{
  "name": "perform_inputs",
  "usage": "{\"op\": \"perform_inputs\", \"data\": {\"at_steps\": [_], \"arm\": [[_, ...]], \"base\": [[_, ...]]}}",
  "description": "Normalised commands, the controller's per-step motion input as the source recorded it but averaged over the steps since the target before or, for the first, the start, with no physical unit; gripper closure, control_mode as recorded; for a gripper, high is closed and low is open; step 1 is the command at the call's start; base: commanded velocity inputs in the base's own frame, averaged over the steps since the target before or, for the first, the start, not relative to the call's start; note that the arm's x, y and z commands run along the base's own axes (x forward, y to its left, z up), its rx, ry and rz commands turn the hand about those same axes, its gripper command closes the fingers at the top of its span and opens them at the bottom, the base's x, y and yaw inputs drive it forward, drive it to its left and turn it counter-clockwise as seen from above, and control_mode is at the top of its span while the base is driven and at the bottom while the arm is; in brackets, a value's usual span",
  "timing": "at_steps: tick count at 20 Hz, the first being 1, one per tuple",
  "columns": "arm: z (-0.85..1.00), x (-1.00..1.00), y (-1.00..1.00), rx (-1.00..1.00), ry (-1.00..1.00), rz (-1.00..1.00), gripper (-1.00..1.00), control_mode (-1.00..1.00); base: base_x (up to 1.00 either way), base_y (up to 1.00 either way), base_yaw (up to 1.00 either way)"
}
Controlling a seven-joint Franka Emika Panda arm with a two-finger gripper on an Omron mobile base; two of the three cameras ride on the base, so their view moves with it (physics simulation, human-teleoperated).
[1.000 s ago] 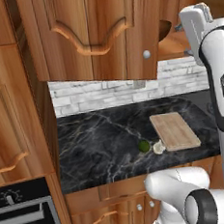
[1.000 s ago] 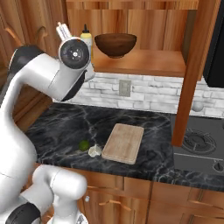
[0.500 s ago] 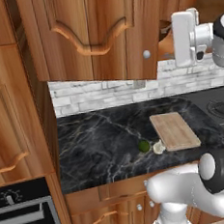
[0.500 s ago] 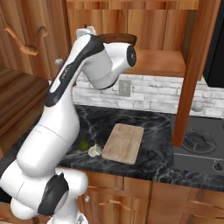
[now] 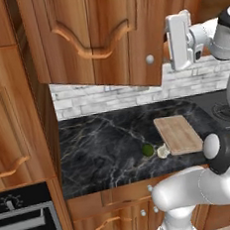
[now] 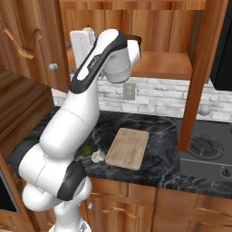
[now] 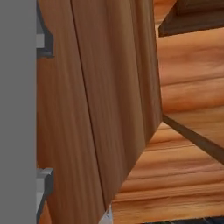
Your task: Open the cabinet. Place the bowl and condiment on the counter. Then place the lime and garlic on the cutting board.
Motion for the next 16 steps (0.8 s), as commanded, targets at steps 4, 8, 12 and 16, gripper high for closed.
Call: {"op": "perform_inputs", "data": {"at_steps": [4, 8, 12, 16], "arm": [[0.00, -1.00, 1.00, -0.01, 0.00, 0.39, -1.00, -1.00], [-0.25, -0.69, 1.00, -0.13, 0.00, 0.32, -1.00, -1.00], [-0.38, -0.50, 1.00, -0.14, 0.00, 0.29, -1.00, -1.00], [-0.22, -0.32, 1.00, -0.11, 0.00, 0.21, -1.00, -1.00]], "base": [[0.00, 0.00, 0.00], [0.00, 0.00, 0.00], [0.00, 0.00, 0.00], [0.00, 0.00, 0.00]]}}
